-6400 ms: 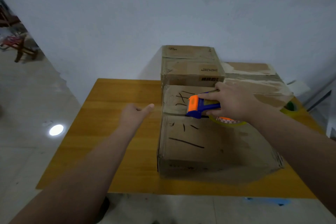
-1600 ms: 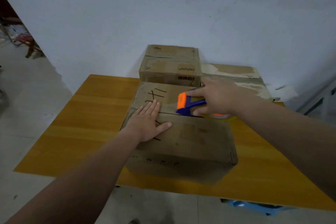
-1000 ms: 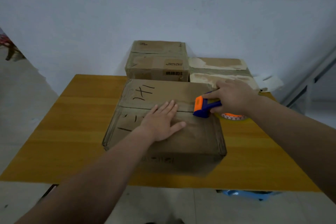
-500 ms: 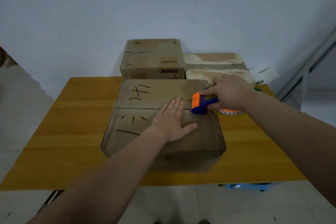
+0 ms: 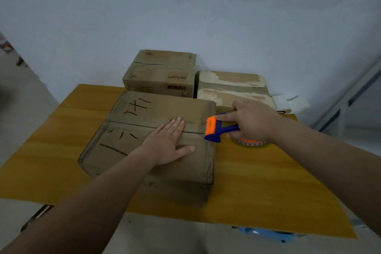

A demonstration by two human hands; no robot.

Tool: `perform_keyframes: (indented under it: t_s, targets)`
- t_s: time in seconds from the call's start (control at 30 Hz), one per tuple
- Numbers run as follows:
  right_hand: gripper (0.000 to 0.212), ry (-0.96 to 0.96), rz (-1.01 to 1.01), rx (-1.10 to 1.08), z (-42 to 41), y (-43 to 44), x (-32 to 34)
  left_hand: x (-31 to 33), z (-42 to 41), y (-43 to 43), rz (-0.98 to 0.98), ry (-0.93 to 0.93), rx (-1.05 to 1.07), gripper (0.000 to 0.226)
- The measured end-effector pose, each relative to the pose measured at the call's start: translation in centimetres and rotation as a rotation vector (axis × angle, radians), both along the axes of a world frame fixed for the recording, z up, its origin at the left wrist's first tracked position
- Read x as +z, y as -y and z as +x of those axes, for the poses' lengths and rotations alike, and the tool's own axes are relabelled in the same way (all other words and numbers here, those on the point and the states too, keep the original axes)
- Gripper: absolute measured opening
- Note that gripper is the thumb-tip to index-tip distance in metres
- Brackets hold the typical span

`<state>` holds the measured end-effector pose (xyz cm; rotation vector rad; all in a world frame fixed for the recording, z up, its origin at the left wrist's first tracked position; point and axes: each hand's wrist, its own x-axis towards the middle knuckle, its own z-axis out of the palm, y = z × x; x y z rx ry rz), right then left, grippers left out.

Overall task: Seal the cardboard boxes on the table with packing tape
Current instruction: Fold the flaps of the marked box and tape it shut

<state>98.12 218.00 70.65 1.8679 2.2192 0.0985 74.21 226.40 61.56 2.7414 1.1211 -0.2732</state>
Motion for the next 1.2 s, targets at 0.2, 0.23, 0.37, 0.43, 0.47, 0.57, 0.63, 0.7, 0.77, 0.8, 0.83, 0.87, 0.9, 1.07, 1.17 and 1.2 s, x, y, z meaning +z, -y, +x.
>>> perform_keyframes:
  t_s: [0.2,0.23,0.37,0.43,0.47,0.57,0.63,0.7,0.77,0.8,0.83,0.87,0.9,1.07,1.17,1.2]
  targets:
    - [0.06,-0.042,0.025,0.018,0.5,-0.9,-0.9,0.4,3.1,2.1,0.034,-0.037,0.14,0.101]
    - [0.06,-0.045,0.031,0.025,0.6,-0.9,-1.0,0.1,3.9,2.9,0.035,-0.021,0.107,0.102]
    - [0.06,-0.052,0.06,0.042,1.2,-0.7,-1.7,-0.2,3.4,3.2,0.034,0.043,0.042,0.105]
    - [0.059,-0.072,0.056,0.037,1.4,-0.5,-1.9,0.2,1.5,2.2,0.041,0.03,0.132,0.106]
    - [0.059,-0.081,0.053,0.035,1.5,-0.5,-2.1,0.4,1.0,1.8,0.047,0.001,0.181,0.108]
    - [0.059,-0.113,0.048,0.025,1.8,-0.3,-2.2,0.7,2.9,2.4,0.025,-0.018,0.238,0.12]
    - [0.06,-0.121,0.053,0.017,1.8,-0.1,-2.2,0.1,5.4,3.5,0.033,0.013,0.165,0.117]
    - [0.062,-0.131,0.05,0.016,1.7,0.0,-2.2,-0.5,6.7,3.9,0.037,0.052,0.134,0.105]
    - [0.068,-0.148,0.034,0.038,2.1,0.3,-2.2,-0.8,6.7,3.7,0.036,0.087,0.149,0.096]
    - [0.075,-0.166,0.028,0.039,2.9,0.7,-2.2,-0.9,6.5,3.6,0.032,0.092,0.149,0.093]
    - [0.082,-0.182,0.03,0.026,4.1,1.4,-2.0,-0.9,6.4,3.5,0.028,0.089,0.146,0.092]
    - [0.088,-0.181,0.038,0.012,5.7,2.2,-1.9,-0.8,6.3,3.5,0.027,0.08,0.141,0.091]
    - [0.091,-0.152,0.042,0.001,7.4,3.1,-1.9,-0.8,6.4,3.5,0.03,0.068,0.14,0.091]
    - [0.07,-0.006,0.065,0.009,10.4,4.9,-2.9,-0.4,8.1,4.1,0.044,0.004,0.227,0.081]
    - [0.066,-0.017,0.076,0.012,10.2,4.9,-3.4,-0.5,9.0,4.7,0.098,0.028,0.292,0.072]
    - [0.066,-0.038,0.073,0.005,10.2,5.0,-3.6,-0.5,9.1,4.8,0.107,0.045,0.309,0.071]
